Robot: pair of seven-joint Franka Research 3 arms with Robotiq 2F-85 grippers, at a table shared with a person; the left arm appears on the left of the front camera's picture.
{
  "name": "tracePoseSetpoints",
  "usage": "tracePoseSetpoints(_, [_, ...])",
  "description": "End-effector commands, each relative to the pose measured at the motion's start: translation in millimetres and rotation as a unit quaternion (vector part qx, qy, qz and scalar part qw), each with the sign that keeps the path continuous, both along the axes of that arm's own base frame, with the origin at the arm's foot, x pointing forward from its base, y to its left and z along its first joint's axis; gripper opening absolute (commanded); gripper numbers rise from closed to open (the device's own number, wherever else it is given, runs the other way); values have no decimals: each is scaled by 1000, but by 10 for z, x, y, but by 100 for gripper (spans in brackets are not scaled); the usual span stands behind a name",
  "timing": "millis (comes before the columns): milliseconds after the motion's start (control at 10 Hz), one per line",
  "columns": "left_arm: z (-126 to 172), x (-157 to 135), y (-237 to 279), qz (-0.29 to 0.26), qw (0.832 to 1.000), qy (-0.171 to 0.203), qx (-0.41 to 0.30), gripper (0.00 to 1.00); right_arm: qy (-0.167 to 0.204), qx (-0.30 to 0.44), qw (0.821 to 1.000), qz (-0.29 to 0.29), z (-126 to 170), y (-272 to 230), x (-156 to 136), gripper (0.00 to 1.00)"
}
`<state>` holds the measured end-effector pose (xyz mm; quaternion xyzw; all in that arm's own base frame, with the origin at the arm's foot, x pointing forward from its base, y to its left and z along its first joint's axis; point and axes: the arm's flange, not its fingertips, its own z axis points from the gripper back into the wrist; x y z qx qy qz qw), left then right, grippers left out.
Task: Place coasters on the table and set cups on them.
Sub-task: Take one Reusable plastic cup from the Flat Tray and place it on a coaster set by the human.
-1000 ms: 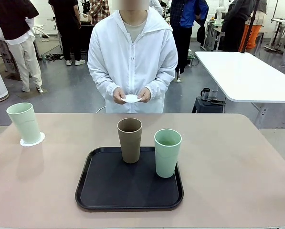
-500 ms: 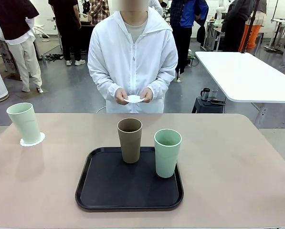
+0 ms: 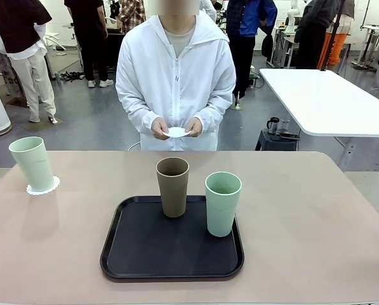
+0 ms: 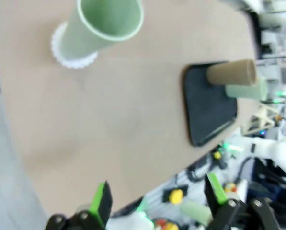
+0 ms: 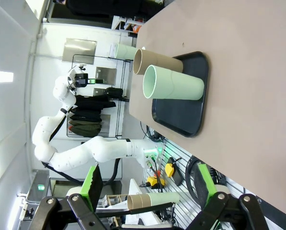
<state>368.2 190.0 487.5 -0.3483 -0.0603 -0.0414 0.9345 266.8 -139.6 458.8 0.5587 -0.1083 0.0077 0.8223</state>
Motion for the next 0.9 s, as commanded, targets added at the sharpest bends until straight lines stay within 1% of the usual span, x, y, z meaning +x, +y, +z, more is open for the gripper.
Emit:
tracePoseSetpoints(0, [-41,144,456,-59,993,-19,-97,100,-5,7,1000,2,4,-2,2,100])
tracePoseSetpoints(100, [-73,157,595,-63,990,-23,-122,100,-5,7,1000,2,4,-2,2,100])
tracePoseSetpoints(300, [-206,202,940,-52,984,-16,-170,100,-5,7,1000,2,4,-2,2,100])
tracePoseSetpoints(500, [-341,196,1210,-14,979,-1,-203,100,-5,7,1000,2,4,-2,2,100])
tracePoseSetpoints(700, [-532,173,1423,-5,970,22,-242,100,-5,7,1000,2,4,-2,2,100])
tracePoseSetpoints(800, [-562,187,1489,-8,964,32,-263,100,-5,7,1000,2,4,-2,2,100])
